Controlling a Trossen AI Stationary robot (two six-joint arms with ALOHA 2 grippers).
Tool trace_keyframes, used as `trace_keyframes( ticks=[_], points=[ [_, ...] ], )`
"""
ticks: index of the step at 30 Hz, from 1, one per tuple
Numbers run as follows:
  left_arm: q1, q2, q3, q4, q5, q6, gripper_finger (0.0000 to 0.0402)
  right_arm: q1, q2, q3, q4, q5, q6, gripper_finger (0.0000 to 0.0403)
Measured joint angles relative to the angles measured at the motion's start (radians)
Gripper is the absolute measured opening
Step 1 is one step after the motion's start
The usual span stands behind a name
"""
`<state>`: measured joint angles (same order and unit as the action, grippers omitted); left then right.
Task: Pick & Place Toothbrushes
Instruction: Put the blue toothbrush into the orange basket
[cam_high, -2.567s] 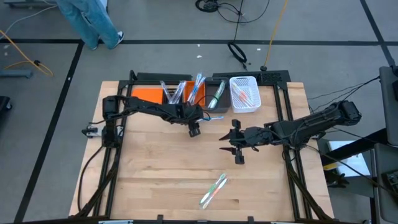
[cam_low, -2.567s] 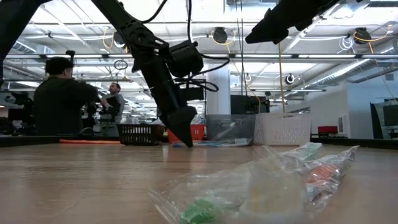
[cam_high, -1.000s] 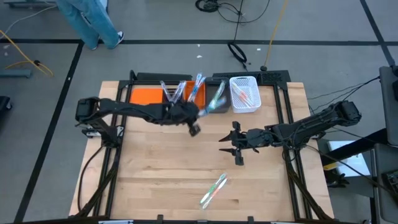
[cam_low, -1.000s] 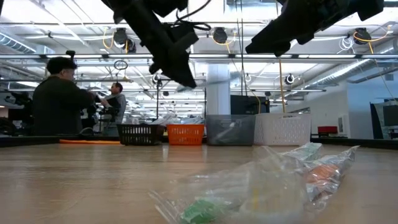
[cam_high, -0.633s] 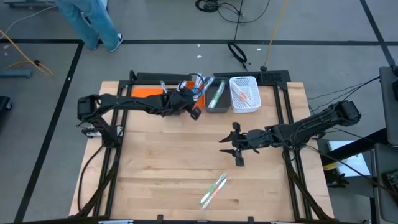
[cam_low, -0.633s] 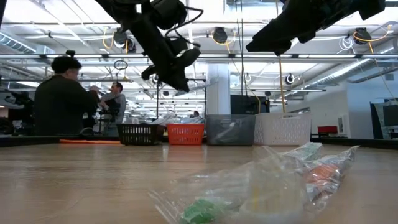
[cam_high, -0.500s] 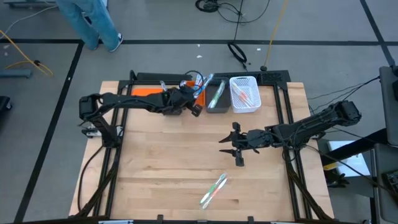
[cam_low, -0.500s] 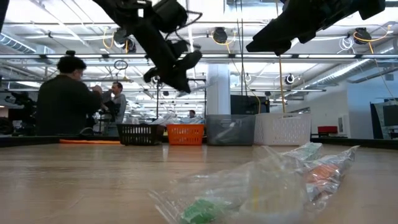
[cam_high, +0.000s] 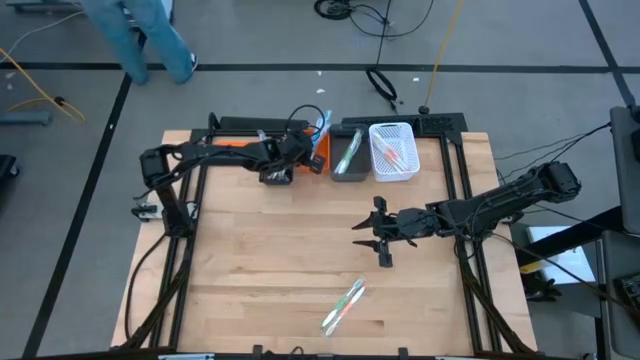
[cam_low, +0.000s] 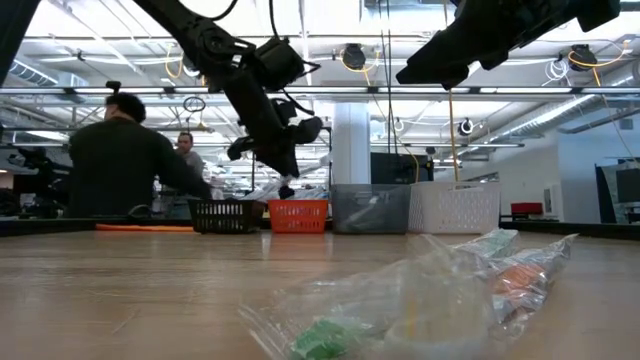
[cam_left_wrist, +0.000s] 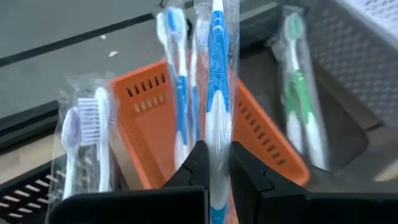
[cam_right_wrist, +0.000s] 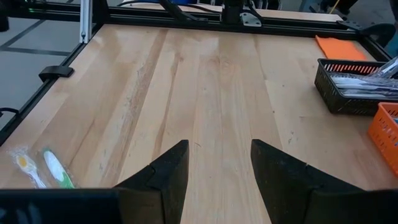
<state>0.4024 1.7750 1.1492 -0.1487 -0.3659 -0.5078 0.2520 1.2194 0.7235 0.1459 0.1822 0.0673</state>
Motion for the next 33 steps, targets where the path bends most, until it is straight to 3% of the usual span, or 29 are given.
trace_keyframes(
  ticks=[17,33],
  points=[
    [0.008,0.082,-0.001,0.027,-0.004,-0.045,0.0020,0.000,0.000,0.000,-0.007,0.000,-0.003,0.0165],
    [0.009,0.150,0.000,0.047,0.023,-0.045,0.0026,-0.002,0.000,-0.079,0.130,0.003,-0.027,0.0164]
  ],
)
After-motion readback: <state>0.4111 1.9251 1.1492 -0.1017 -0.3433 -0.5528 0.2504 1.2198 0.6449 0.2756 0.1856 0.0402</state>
